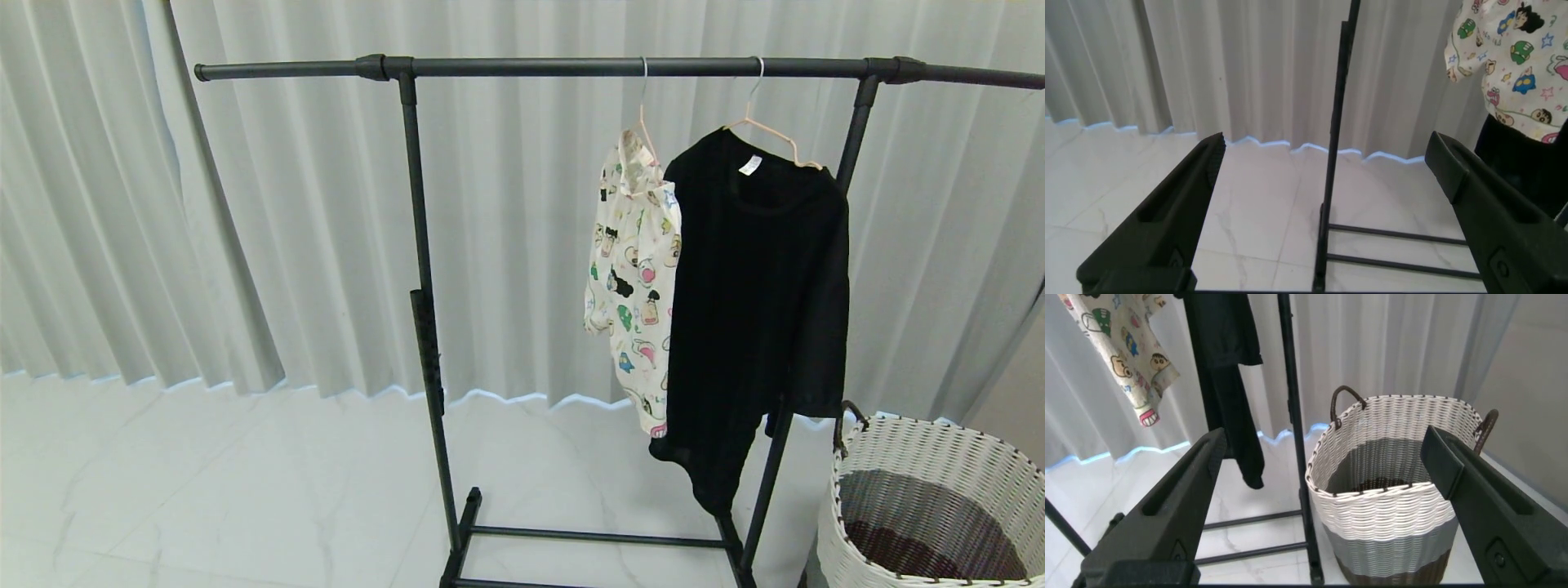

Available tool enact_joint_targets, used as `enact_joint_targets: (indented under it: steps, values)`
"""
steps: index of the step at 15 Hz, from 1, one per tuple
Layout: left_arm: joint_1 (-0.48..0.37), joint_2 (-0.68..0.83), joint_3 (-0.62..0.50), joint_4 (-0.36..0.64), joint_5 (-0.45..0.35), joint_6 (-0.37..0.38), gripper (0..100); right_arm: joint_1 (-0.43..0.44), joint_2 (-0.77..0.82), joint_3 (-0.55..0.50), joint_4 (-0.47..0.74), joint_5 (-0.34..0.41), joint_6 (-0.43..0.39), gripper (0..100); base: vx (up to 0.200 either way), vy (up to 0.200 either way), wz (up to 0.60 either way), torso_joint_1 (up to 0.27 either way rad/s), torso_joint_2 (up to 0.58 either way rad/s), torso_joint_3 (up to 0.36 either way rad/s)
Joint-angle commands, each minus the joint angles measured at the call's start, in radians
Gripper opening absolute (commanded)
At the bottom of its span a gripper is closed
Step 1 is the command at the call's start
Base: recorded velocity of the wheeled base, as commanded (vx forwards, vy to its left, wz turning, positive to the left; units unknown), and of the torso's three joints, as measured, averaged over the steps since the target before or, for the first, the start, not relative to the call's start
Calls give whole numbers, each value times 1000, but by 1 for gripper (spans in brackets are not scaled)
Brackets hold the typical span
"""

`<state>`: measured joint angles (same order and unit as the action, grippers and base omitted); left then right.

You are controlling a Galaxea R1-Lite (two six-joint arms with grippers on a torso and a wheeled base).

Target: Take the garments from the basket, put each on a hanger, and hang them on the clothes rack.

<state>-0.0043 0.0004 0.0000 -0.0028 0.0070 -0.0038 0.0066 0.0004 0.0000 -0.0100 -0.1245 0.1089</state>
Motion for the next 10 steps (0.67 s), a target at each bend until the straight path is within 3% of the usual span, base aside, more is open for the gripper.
enact_joint_targets:
  steps: [1, 10]
  values:
    - [0, 0, 0, 0, 1, -1, 100, 1, 0, 0, -1, 0, 0, 100, 0, 0, 0, 0, 0, 0]
    - [0, 0, 0, -2, 1, -1, 100, 1, 0, 0, -1, 0, 0, 100, 0, 0, 0, 0, 0, 0]
